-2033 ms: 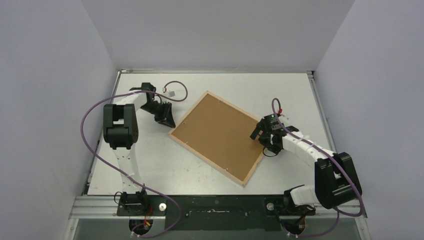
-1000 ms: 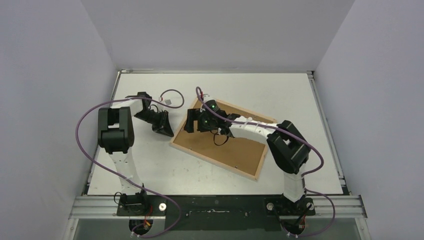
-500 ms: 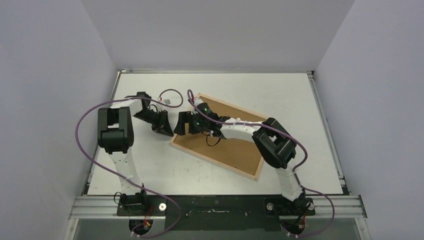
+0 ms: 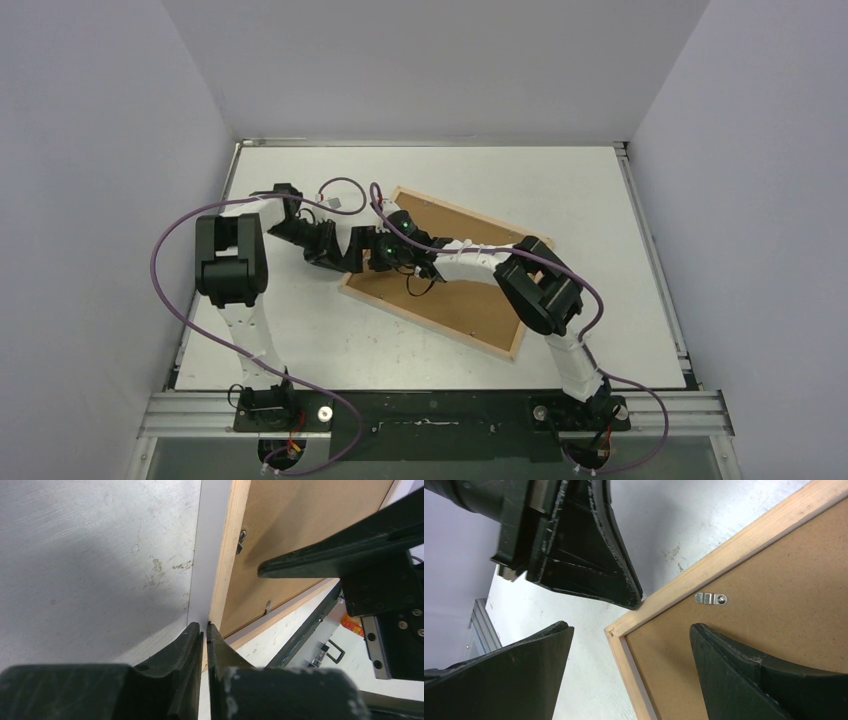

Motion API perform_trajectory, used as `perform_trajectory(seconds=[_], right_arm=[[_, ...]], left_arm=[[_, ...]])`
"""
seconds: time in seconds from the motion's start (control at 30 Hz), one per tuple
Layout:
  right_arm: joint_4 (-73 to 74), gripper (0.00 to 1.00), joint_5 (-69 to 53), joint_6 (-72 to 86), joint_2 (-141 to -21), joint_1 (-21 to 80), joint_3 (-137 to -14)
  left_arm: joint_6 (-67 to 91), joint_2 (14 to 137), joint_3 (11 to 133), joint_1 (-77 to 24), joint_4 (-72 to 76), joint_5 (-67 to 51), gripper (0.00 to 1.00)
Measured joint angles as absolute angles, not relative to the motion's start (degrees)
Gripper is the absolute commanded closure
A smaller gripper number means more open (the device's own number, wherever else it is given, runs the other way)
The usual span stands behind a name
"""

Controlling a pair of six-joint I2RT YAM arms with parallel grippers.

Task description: Put the photo into the frame

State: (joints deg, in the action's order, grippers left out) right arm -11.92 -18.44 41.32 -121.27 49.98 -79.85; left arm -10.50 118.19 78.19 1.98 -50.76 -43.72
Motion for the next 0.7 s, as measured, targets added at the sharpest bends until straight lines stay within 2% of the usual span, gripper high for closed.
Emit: perform_trajectory(seconds=[0.7], right_arm=[[-13.4,0.10,-18.5,42.7,-123.6,50.0,-80.4]], left_arm=[[-10.6,118.3,78.2,2.0,-50.7,-43.7,0.92]])
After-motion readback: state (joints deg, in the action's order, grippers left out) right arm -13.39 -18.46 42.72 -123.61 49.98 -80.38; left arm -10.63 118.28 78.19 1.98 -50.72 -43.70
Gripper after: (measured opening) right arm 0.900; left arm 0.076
